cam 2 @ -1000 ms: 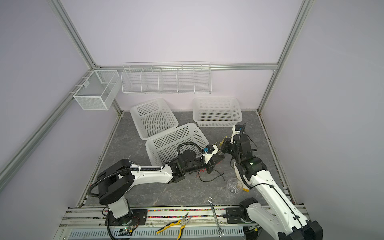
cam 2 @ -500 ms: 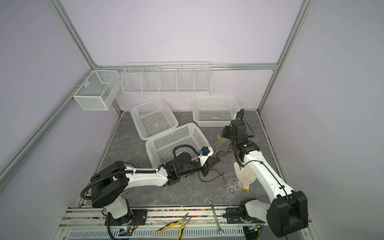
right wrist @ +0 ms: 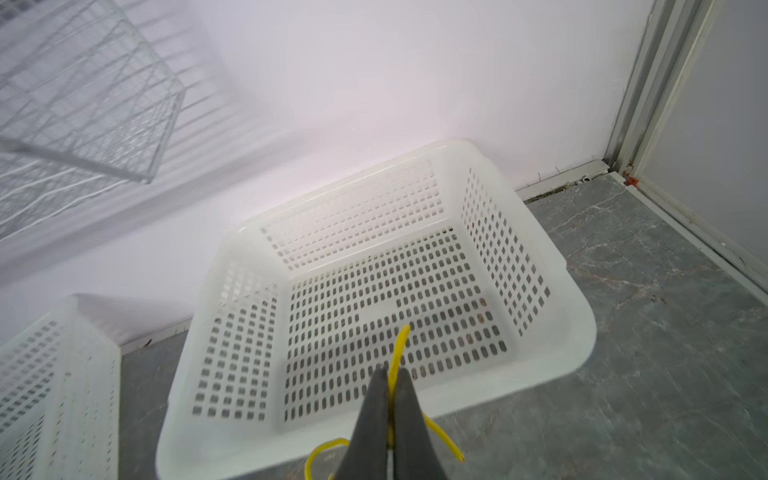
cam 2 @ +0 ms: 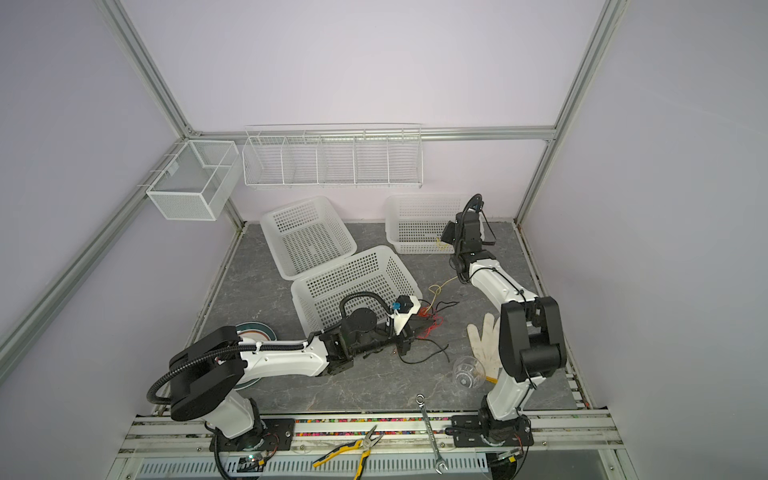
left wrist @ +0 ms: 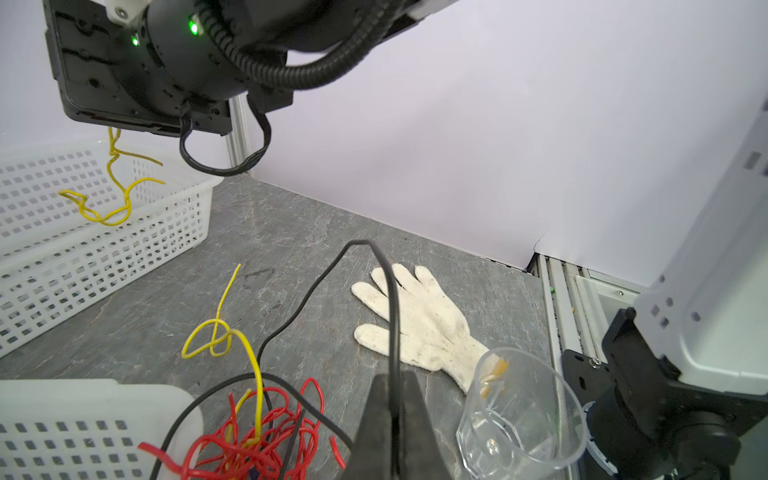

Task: Untangle the cables
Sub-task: 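Carry the yellow cable with the right gripper over the far white basket, then open the right gripper to drop the yellow cable into the far basket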

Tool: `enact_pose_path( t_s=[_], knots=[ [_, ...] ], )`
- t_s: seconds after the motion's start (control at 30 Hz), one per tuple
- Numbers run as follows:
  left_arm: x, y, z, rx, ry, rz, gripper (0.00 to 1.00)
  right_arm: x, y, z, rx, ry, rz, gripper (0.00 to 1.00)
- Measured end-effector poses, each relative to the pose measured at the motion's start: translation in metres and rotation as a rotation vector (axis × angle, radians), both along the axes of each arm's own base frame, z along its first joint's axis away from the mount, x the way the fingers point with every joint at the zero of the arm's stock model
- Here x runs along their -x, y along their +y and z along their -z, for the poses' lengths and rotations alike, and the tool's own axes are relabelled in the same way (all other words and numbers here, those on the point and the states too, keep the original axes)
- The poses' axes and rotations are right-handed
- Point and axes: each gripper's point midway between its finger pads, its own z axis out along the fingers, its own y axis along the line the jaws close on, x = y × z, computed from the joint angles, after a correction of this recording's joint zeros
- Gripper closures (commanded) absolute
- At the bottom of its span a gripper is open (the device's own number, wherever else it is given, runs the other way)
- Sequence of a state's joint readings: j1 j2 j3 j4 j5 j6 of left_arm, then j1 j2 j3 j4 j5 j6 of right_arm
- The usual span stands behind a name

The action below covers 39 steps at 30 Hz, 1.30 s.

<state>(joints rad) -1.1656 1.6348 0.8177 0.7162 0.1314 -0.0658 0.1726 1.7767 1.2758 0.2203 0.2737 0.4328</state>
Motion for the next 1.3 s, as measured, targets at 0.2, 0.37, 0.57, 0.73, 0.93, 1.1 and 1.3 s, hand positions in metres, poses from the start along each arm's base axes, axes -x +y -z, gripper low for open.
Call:
enact_pose_path(
  t_s=[0.2,0.37,0.57,0.73,0.93,1.1,1.3],
  knots=[
    [-0.001,0.005,-0.001,-0.011,-0.012,-0.015,1.00,-0.054,-0.006,0.014,0.008,-0.040,0.029,0.94],
    [-0.002,0.006,-0.001,-0.017,-0.019,-0.020,1.00,-0.080,-0.003,0.026,0.018,-0.032,0.018,0.90],
    [-0.002,0.007,0.001,-0.030,-0.023,-0.025,1.00,-0.080,-0.004,0.035,0.030,0.000,-0.008,0.71],
    [-0.002,0.010,-0.007,-0.021,-0.036,-0.031,1.00,-0.074,-0.004,0.042,0.051,0.034,-0.050,0.61],
    [-0.007,0.012,-0.028,0.009,-0.059,-0.059,1.00,-0.041,0.002,0.032,0.050,0.076,-0.113,0.56],
    [-0.012,0.007,-0.054,0.026,-0.076,-0.076,1.00,-0.001,0.000,-0.002,0.028,0.045,-0.125,0.53],
    [-0.012,0.007,-0.102,0.093,-0.109,-0.080,1.00,0.047,-0.003,-0.016,0.010,0.052,-0.131,0.50]
  ],
)
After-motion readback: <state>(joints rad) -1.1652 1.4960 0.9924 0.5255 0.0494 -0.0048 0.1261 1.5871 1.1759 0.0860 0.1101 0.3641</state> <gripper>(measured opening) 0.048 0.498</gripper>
